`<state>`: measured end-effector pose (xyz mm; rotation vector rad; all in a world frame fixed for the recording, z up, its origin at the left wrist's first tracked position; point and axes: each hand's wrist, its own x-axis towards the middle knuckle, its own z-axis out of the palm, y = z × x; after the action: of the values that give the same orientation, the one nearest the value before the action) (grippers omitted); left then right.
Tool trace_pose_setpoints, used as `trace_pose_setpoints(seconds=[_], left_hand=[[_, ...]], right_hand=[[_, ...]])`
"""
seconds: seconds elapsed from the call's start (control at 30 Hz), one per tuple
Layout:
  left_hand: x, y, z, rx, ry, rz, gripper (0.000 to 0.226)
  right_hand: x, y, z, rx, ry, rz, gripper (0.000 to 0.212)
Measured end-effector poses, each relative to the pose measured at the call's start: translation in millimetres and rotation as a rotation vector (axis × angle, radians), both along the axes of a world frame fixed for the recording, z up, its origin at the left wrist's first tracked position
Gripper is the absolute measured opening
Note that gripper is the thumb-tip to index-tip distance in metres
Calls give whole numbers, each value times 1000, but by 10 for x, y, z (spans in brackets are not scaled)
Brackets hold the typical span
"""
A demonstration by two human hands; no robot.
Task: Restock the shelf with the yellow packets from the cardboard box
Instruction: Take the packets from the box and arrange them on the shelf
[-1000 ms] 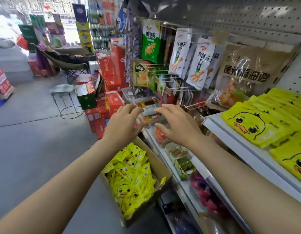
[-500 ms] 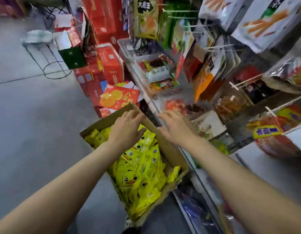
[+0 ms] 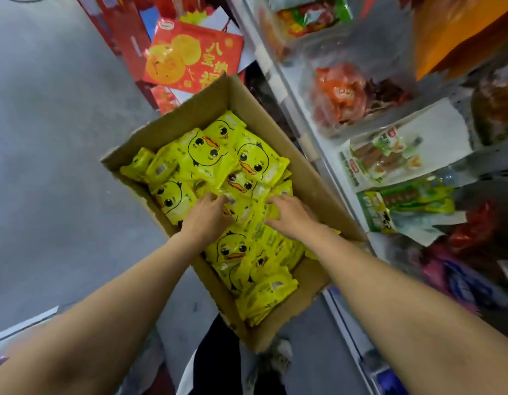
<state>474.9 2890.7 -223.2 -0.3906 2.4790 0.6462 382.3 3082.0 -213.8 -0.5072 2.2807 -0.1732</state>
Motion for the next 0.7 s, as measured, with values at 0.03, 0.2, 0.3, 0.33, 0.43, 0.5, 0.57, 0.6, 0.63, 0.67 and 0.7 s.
trace_pose_setpoints(seconds=[0.03, 0.2, 0.3, 0.33, 0.43, 0.5, 0.57, 0.6, 0.63, 0.67, 0.7], left_hand=[[17, 11, -92, 25, -35, 24, 53], [-28, 171, -398, 89, -160, 204, 58], [-39, 263, -481, 95, -119, 319, 55], [-31, 276, -516, 106, -110, 375, 53], [6, 302, -605, 176, -108, 473, 48], [44, 325, -638, 260, -113, 507, 53], [62, 354, -640, 369, -96, 580, 60], [63, 368, -642, 414, -78, 623, 63], [56, 381, -642, 442, -58, 668, 63], [43, 386, -647, 451, -37, 715, 61], [28, 386, -650, 440, -18, 754, 57]], right_hand=[[17, 0, -97, -3, -18, -38, 61], [87, 48, -407, 27, 1, -31, 83], [124, 88, -538, 61, -9, 53, 100], [137, 90, -566, 64, 0, 56, 104], [133, 59, -610, 74, 84, -9, 113], [83, 46, -631, 101, 112, -49, 112], [27, 52, -619, 130, 99, -37, 105], [8, 59, -612, 124, 83, -32, 101], [-1, 64, -607, 100, 77, -41, 93], [2, 69, -598, 55, 92, -66, 84], [15, 72, -583, -14, 129, -109, 75]])
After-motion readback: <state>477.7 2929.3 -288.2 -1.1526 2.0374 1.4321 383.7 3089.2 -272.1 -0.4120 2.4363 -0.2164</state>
